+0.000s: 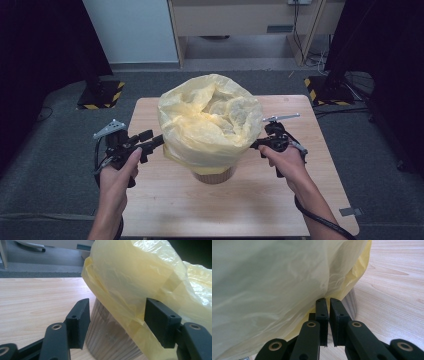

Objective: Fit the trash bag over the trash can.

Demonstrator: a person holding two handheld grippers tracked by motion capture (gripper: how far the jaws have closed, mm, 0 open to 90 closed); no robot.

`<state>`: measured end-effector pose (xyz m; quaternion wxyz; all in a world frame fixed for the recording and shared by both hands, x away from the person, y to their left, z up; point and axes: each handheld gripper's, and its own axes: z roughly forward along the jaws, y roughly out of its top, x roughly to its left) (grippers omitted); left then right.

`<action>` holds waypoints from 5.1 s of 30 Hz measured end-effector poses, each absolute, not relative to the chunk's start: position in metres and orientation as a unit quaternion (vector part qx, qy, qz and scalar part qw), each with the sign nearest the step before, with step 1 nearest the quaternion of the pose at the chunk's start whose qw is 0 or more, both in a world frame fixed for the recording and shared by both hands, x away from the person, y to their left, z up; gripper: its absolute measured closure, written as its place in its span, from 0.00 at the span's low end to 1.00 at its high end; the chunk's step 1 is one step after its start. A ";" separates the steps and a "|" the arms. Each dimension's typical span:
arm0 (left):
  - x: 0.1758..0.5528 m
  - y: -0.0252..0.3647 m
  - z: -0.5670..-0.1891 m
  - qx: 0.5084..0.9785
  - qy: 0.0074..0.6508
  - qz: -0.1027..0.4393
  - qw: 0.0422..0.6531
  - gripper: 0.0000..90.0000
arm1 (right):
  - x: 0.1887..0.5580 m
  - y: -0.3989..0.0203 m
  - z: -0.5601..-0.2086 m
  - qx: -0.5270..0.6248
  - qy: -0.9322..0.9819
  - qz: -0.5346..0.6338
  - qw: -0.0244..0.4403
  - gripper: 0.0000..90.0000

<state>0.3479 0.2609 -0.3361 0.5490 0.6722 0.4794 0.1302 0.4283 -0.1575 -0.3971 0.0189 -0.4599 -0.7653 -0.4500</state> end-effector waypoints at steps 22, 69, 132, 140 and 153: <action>0.372 0.229 -0.377 0.716 0.485 0.120 0.488 0.95 | 0.429 -0.158 -0.397 -0.457 -0.764 -0.455 0.019 0.96; 0.410 0.226 -0.393 0.763 0.485 0.156 0.397 1.00 | 0.432 -0.191 -0.384 -0.502 -0.693 -0.517 0.005 0.55; 0.417 0.221 -0.464 0.773 0.511 0.147 0.346 1.00 | 0.452 -0.156 -0.479 -0.524 -0.758 -0.387 0.023 1.00; 0.422 0.226 -0.468 0.763 0.520 0.157 0.349 1.00 | 0.457 -0.161 -0.485 -0.532 -0.752 -0.390 0.023 1.00; 0.410 0.229 -0.461 0.734 0.538 0.189 0.370 0.43 | 0.437 -0.178 -0.471 -0.523 -0.740 -0.424 -0.008 0.65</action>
